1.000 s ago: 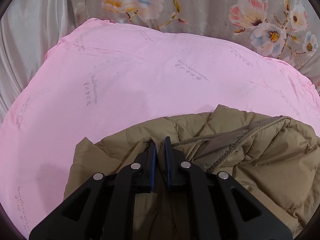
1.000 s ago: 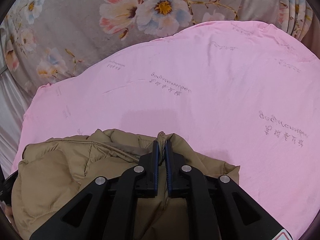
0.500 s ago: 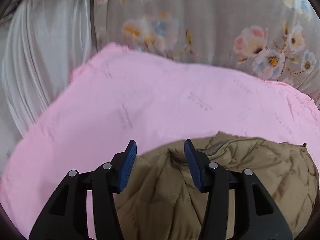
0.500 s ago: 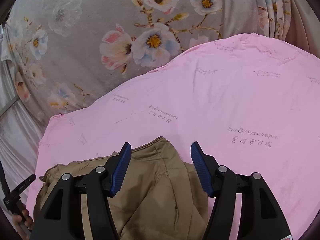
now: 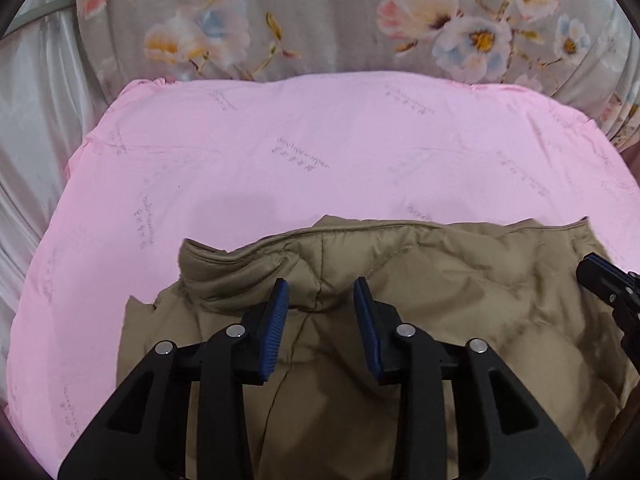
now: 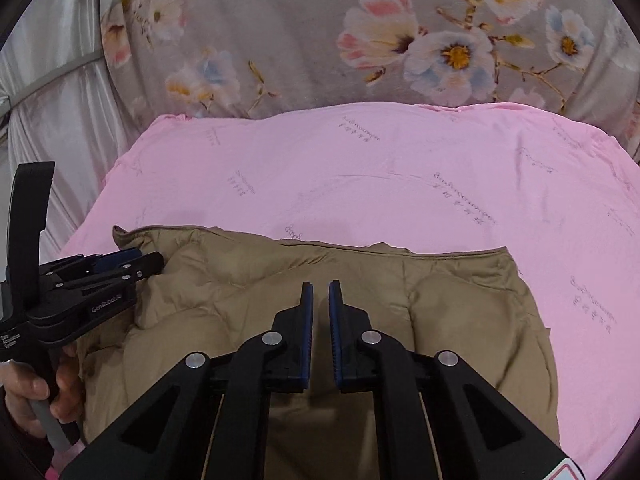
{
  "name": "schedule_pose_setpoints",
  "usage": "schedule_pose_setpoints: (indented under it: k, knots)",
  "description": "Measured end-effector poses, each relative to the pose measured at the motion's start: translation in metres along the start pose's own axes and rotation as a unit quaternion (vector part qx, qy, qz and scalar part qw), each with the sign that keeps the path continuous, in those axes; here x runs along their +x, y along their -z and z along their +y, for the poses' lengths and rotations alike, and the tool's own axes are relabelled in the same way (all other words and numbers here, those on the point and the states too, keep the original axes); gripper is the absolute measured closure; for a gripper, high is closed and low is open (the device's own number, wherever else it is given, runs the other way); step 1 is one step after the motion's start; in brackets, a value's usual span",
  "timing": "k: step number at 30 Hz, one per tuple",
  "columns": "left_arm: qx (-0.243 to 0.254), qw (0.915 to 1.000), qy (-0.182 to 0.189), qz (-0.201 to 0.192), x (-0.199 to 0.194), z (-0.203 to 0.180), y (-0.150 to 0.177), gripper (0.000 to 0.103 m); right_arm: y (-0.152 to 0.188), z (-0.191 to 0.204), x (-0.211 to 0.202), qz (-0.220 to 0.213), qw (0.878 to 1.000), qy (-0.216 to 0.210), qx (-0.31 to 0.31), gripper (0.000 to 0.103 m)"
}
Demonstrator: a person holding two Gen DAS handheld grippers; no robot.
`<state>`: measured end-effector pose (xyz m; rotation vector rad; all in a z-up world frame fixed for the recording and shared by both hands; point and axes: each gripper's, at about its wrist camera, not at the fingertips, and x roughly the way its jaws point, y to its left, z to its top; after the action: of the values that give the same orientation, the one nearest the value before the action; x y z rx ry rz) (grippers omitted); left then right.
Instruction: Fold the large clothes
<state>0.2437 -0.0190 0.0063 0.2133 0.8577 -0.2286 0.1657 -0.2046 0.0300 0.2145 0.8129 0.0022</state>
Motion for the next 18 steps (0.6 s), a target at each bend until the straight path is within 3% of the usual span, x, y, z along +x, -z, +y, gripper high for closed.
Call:
schedule_pose_setpoints:
  k: [5,11,18]
  knots:
    - [-0.010,0.9999,-0.007,0.000,0.022,0.007,0.003,0.069,-0.004,-0.025,0.032,0.022,0.999,0.039,0.019,0.097]
    - [-0.020,0.9997,-0.008,-0.012,0.036,0.008,0.007,0.069,-0.001,-0.049,0.047,0.027,0.997,0.025,0.064,0.101]
    - [-0.029,0.9994,-0.007,-0.019,0.043,0.008,0.011,0.069,0.004,-0.046,0.056,0.022,0.997,0.032,0.064,0.102]
